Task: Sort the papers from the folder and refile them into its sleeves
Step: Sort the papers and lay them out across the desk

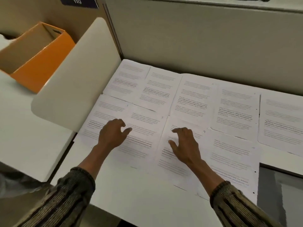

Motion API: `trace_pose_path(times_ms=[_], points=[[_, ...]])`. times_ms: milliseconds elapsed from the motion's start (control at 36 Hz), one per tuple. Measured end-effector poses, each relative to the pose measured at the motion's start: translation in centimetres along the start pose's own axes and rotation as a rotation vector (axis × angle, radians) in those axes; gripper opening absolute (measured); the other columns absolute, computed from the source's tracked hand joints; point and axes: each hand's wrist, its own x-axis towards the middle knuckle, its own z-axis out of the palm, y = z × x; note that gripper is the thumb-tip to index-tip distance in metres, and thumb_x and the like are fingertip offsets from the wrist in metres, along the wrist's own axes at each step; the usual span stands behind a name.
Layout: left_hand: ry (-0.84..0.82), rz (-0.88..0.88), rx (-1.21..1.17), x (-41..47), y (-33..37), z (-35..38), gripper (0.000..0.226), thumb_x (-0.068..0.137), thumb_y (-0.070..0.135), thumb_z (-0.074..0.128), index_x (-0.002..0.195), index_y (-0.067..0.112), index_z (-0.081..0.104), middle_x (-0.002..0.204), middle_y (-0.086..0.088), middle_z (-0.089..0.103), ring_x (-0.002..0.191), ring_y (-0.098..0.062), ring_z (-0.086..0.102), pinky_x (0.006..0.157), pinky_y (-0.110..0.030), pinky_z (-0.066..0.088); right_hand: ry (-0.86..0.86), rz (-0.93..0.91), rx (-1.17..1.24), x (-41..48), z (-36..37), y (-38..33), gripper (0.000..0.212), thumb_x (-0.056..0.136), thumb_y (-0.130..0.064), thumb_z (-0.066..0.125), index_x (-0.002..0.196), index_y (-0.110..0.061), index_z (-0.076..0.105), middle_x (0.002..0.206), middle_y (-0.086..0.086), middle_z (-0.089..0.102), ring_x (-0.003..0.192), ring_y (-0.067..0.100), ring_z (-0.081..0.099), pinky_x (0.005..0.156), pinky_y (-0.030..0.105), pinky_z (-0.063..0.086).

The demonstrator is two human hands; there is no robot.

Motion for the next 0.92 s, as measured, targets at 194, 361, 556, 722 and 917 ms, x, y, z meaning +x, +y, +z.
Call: trace_pose_path(times_ms=[194, 361, 556, 722, 917], points=[[-0.041, -0.106, 0.026, 9.0, -6.8, -5.3, 0.033, 0.091, 0.059, 0.073, 0.087, 0.026, 0.069, 0.093, 0.004, 0.072, 0.088, -0.023, 0.067, 0.076, -0.036, 0.053, -0.042, -0.001, -0.011, 8.1, 3.2, -6.7, 0.048, 0.095, -0.038, 0.072, 0.137, -0.019, 0.056, 0.129, 0.003, 0.056, 0.123, 0.022, 0.048, 0.081, 0.042, 0.053], [-0.09, -0.053, 0.061, 16.1, -8.2, -6.7, 0.04, 0.095, 0.053, 0.072, 0.109, 0.016, 0.068, 0.112, -0.007, 0.071, 0.101, -0.031, 0.067, 0.085, -0.042, 0.055, -0.099, -0.016, -0.083, 15.1, 5.7, -11.3, 0.05, 0.096, -0.039, 0.069, 0.139, -0.018, 0.054, 0.133, 0.005, 0.055, 0.13, 0.026, 0.046, 0.087, 0.046, 0.054], [-0.112, 0.038, 0.143, 22.6, -7.6, -5.8, 0.057, 0.097, 0.053, 0.069, 0.13, 0.008, 0.059, 0.129, -0.011, 0.065, 0.116, -0.033, 0.062, 0.092, -0.047, 0.055, -0.111, -0.033, -0.132, 22.6, 6.6, -14.2, 0.051, 0.098, -0.038, 0.068, 0.142, -0.017, 0.052, 0.138, 0.007, 0.054, 0.132, 0.027, 0.044, 0.094, 0.041, 0.048], [-0.186, 0.155, 0.219, 27.2, -6.2, -2.2, 0.083, 0.098, 0.054, 0.067, 0.155, 0.002, 0.037, 0.166, -0.02, 0.034, 0.154, -0.036, 0.03, 0.118, -0.05, 0.038, -0.106, -0.026, -0.212, 31.3, 6.6, -14.3, 0.052, 0.1, -0.038, 0.068, 0.144, -0.016, 0.051, 0.143, 0.01, 0.054, 0.131, 0.028, 0.048, 0.102, 0.043, 0.047], [-0.159, 0.147, 0.152, 28.8, -6.6, 1.4, 0.092, 0.097, 0.06, 0.064, 0.16, 0.003, 0.028, 0.176, -0.019, 0.007, 0.163, -0.033, 0.007, 0.126, -0.051, 0.025, -0.127, -0.068, -0.36, 39.4, 7.5, -13.4, 0.07, 0.097, -0.05, 0.068, 0.152, -0.014, 0.045, 0.154, 0.014, 0.046, 0.141, 0.033, 0.04, 0.116, 0.046, 0.036]])
